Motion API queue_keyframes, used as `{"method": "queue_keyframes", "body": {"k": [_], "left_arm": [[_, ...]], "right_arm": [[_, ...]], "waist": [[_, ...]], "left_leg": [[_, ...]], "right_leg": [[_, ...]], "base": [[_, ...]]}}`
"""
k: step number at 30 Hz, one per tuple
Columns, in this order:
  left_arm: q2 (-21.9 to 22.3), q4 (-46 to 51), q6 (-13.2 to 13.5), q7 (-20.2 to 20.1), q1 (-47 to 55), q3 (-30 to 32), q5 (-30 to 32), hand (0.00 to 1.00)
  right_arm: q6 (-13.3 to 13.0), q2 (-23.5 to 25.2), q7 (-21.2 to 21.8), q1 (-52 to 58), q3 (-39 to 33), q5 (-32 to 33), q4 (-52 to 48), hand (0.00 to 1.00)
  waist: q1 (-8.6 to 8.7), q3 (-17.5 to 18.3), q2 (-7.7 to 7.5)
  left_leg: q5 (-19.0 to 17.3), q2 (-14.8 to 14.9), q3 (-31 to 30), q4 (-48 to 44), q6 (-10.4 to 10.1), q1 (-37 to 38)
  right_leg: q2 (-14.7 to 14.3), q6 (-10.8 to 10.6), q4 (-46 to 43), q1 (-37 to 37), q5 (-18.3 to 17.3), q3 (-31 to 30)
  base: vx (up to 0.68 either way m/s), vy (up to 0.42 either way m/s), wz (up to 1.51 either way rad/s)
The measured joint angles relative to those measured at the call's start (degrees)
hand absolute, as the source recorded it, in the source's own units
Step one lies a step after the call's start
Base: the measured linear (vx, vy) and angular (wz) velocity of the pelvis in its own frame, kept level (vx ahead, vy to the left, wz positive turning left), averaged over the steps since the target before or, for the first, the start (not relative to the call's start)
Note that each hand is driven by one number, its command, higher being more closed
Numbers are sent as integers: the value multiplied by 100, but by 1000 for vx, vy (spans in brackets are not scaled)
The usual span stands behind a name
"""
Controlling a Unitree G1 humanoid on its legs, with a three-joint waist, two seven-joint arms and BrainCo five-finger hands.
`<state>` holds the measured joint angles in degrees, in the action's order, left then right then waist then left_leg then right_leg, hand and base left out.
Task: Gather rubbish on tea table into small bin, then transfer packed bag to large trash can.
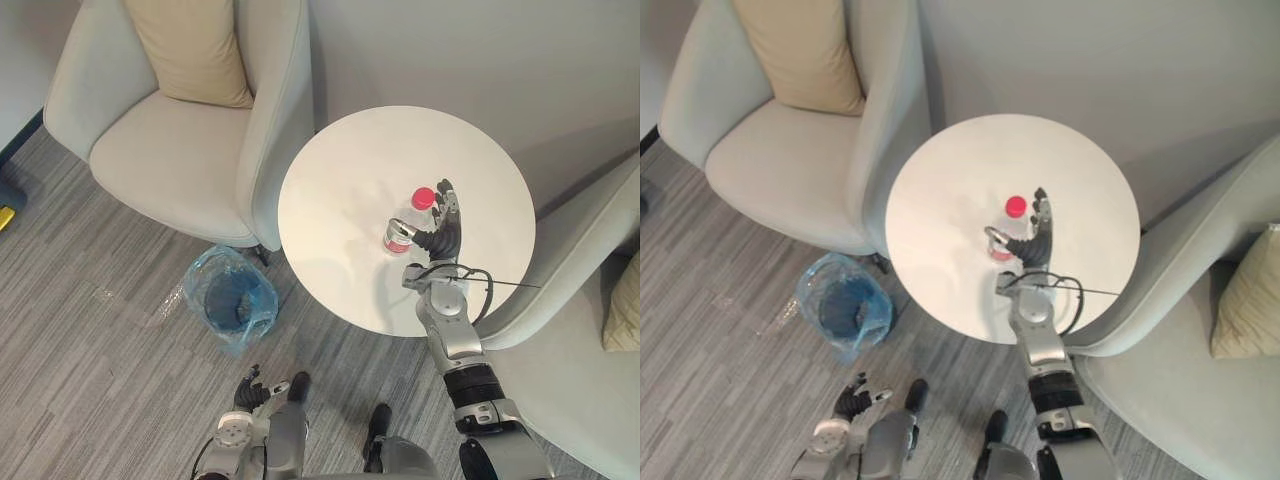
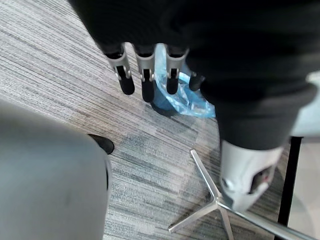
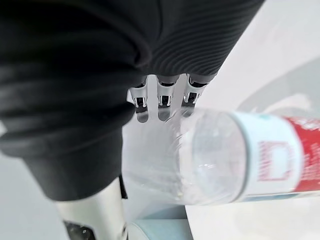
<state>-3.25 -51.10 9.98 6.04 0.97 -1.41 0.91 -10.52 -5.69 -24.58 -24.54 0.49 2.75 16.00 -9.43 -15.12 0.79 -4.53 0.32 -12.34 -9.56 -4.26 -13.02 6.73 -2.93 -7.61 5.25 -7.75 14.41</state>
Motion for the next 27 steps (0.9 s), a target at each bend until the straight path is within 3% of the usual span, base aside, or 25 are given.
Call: {"method": "queue_keyframes", "body": {"k": [5,18,22,27], "left_arm": [[-3,102,67,5,65,3,-107,0],[-32,95,60,-14,74,-8,-227,0],[-37,93,43,-18,74,-8,-224,0],[-78,37,-67,-100,78,-4,-198,0]], "right_arm": [[-16,64,-84,-153,-214,320,3,100],[152,-120,594,-448,31,1081,1076,100],[152,-117,614,-267,43,1083,954,100],[139,-115,665,588,86,860,114,100]], "waist": [[-17,-4,-8],[-21,13,-35],[-9,36,-62],[58,143,-130]], "left_leg": [[-1,-41,-58,-97,-1,-101],[56,5,0,-43,-83,-72],[81,9,56,-3,-114,-33],[177,-3,95,155,-117,183]], "right_leg": [[37,-6,-94,72,-5,32],[19,-25,-98,80,17,8],[22,-61,-52,67,64,-49],[17,-110,261,-174,263,-131]], "base": [[-25,22,7],[-21,-2,-1],[-21,7,-7],[-14,13,-7]]}}
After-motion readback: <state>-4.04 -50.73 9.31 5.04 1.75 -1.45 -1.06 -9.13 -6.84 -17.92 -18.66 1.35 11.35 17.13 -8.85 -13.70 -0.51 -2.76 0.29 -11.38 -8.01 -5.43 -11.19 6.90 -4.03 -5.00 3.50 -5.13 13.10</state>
